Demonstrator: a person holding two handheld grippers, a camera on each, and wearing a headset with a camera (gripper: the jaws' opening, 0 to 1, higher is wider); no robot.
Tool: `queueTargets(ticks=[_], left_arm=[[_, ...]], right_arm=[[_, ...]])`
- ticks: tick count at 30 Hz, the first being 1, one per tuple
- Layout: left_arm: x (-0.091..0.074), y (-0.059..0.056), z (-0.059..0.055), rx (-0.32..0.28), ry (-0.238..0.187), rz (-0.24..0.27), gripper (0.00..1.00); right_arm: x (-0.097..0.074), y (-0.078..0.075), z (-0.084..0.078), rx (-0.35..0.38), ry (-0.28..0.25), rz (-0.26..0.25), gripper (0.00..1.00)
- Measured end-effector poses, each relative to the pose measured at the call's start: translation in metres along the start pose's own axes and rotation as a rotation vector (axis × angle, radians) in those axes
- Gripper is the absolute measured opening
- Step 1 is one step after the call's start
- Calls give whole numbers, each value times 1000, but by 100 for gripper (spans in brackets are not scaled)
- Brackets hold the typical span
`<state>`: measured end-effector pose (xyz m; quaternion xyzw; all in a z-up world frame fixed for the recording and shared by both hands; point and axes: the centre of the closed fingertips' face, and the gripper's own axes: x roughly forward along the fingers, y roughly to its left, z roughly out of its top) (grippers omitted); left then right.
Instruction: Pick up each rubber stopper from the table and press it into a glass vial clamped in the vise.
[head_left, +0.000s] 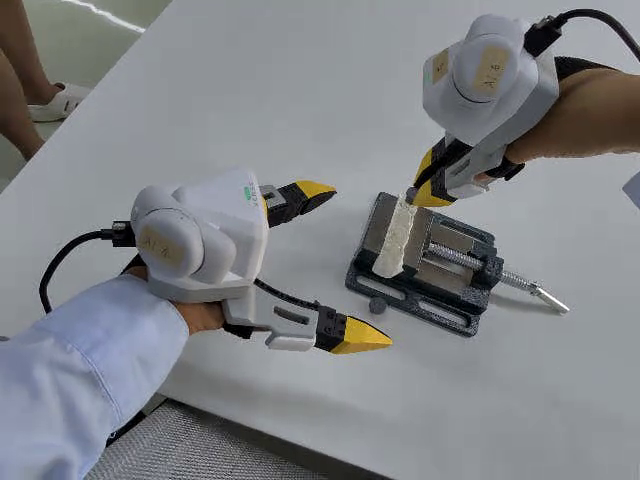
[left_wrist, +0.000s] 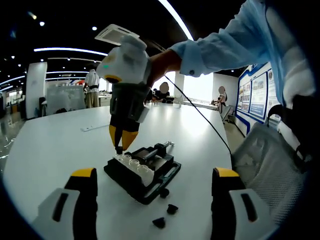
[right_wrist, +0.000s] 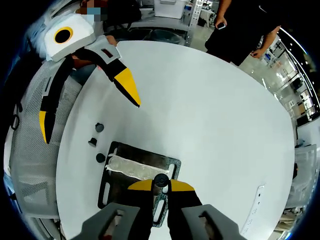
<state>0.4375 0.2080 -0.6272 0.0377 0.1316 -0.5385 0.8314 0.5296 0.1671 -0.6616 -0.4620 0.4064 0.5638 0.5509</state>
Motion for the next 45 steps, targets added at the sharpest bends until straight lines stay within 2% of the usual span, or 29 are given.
queueTargets(ticks=[18, 24, 26, 30, 32, 37, 45], left_arm=[[0, 0, 0, -7, -4, 1, 93], [0, 1, 1, -5, -4, 2, 93], [0, 1, 1, -2, -4, 4, 93], [0, 0, 0, -2, -2, 3, 92], [0, 0, -1, -7, -1, 2, 92], [-1, 0, -1, -8, 1, 6, 92], [-1, 1, -2, -12, 3, 6, 92]], right_arm=[[-1, 4, 0, -4, -5, 7, 8], [-6, 6, 0, -3, -24, 12, 12], [-9, 5, 1, -3, -32, 6, 10], [-9, -1, 1, -12, -48, -15, 0], [-9, -4, 3, -13, -53, -29, 0], [-7, -3, 4, 2, -62, -4, 0], [-3, -3, 2, -1, -55, 4, 0]])
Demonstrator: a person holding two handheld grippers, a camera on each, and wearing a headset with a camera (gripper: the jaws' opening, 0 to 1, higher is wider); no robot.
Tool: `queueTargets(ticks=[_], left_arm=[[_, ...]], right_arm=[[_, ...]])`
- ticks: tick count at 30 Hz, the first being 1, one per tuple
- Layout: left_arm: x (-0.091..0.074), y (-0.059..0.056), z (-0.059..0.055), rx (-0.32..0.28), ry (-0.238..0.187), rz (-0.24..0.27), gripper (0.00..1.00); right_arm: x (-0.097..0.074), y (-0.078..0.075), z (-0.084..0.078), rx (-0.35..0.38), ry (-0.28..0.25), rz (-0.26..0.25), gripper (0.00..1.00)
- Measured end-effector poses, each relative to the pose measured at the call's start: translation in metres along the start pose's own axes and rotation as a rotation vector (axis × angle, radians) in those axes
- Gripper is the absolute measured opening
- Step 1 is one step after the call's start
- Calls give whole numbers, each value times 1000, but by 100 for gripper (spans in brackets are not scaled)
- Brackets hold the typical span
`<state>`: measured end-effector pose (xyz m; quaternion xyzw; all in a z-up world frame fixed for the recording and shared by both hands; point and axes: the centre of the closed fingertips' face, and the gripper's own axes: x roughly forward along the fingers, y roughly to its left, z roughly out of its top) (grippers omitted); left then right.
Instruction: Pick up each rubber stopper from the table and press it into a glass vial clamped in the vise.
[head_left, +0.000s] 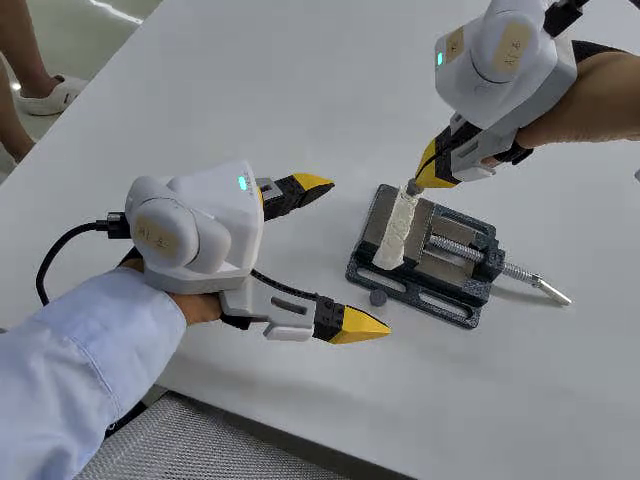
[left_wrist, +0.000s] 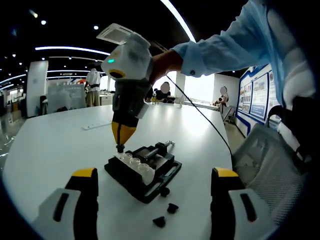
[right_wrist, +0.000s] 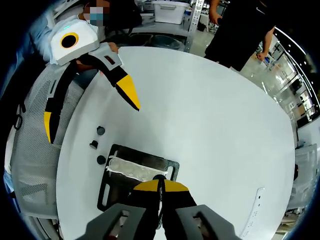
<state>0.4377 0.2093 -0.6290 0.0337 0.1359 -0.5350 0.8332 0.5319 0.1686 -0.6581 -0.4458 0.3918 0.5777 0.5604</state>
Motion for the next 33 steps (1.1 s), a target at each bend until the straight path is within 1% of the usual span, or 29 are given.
queueTargets(ticks=[7, 28, 33], left_arm=[[1, 0, -1, -11, -3, -2, 91], [3, 0, 1, -10, -6, -4, 90], [2, 0, 1, -9, -7, -2, 90]], right_arm=[[1, 0, 0, -2, 2, 1, 0], [0, 3, 0, -11, 34, -20, 0], [-1, 2, -1, -11, 28, -19, 0]])
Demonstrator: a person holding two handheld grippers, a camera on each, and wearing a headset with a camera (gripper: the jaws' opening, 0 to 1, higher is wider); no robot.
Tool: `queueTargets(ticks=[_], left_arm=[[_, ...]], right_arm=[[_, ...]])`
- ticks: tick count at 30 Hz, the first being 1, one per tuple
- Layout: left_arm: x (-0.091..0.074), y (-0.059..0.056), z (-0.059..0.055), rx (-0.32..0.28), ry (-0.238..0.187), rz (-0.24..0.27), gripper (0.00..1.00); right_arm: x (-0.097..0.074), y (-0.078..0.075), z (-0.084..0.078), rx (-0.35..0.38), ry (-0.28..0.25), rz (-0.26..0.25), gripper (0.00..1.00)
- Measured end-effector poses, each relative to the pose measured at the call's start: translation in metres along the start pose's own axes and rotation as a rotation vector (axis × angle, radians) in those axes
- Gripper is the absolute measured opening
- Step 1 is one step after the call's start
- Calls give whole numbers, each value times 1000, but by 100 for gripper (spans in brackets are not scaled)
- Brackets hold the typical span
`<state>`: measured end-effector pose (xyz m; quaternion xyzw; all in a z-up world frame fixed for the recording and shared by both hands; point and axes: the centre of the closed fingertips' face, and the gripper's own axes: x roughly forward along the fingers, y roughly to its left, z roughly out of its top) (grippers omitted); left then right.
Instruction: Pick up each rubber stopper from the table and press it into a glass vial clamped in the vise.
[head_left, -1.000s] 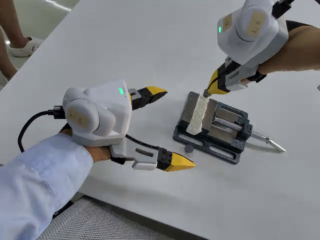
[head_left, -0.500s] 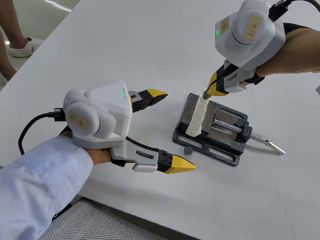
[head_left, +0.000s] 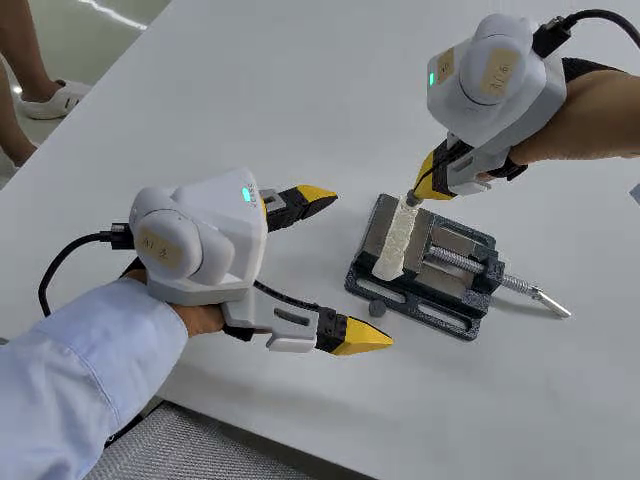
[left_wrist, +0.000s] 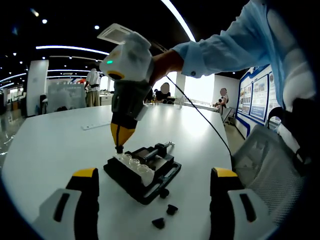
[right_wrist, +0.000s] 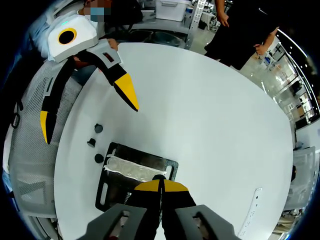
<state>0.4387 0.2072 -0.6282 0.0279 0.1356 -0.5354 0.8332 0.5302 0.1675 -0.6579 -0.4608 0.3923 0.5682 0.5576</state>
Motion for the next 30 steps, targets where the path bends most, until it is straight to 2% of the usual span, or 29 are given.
queueTargets(ticks=[18, 30], left_arm=[[-1, 1, -1, -6, 1, 3, 90], [-1, 2, -3, -12, 2, 3, 89]], right_arm=[[0, -4, 0, -1, -15, 21, 0], [0, 0, 1, 5, -12, 50, 0]])
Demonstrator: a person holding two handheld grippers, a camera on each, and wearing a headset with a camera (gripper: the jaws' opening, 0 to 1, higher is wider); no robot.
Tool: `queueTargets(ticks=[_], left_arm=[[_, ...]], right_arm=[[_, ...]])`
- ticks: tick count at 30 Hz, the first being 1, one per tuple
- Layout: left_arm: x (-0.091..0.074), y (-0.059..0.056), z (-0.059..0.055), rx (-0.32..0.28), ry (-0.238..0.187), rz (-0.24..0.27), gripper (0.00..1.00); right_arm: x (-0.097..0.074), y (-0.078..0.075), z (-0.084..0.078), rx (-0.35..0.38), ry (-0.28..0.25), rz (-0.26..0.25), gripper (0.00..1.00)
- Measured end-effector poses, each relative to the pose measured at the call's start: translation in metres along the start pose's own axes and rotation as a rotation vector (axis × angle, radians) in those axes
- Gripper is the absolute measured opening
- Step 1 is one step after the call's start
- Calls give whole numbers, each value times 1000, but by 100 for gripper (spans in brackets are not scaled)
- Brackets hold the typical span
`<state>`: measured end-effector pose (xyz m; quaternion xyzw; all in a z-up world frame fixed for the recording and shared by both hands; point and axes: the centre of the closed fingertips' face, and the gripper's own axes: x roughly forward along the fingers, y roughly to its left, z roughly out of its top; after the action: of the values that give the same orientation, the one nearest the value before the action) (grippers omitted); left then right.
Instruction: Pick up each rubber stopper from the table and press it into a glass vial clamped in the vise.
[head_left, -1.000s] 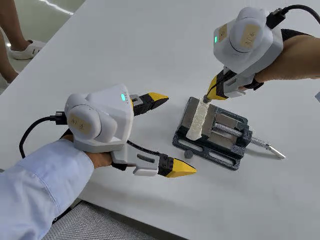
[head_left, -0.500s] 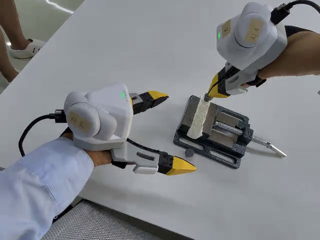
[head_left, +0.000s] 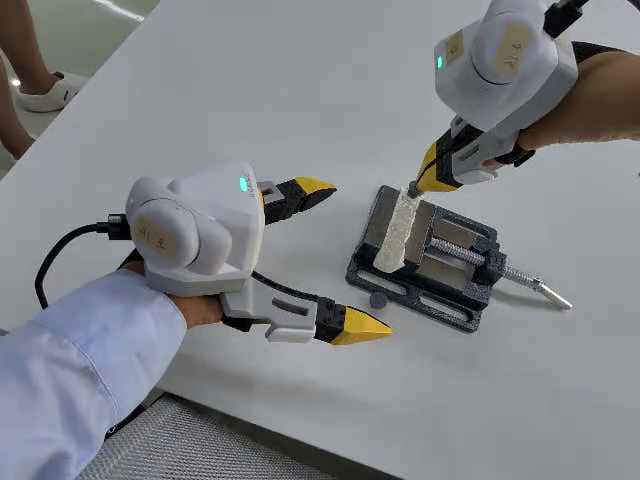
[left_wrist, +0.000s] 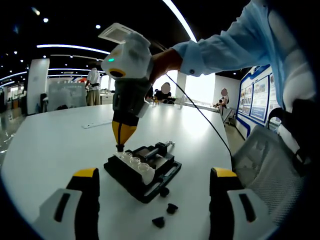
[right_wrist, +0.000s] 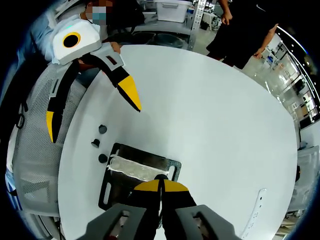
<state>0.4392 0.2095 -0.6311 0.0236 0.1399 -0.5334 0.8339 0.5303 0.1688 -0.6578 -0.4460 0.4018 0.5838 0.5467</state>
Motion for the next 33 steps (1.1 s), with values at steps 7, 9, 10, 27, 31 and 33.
queueTargets(ticks=[7, 9, 10, 27, 31, 33], left_arm=[[1, 1, 1, -1, -4, 1, 89], [1, 1, 1, 0, -3, 0, 89], [2, 1, 1, 0, -4, -1, 89], [2, 0, 1, -4, -5, 2, 89], [2, 0, 0, -5, -4, 2, 88], [2, 0, -1, -7, -2, 1, 88]], right_arm=[[2, 0, 0, 7, 11, 7, 0], [2, -1, 0, 8, 12, 7, 0], [2, -1, 0, 9, 12, 7, 0], [3, 5, 3, -5, 22, 15, 0], [3, 7, 3, -18, 39, 12, 0], [3, 6, 3, -17, 43, 11, 0]])
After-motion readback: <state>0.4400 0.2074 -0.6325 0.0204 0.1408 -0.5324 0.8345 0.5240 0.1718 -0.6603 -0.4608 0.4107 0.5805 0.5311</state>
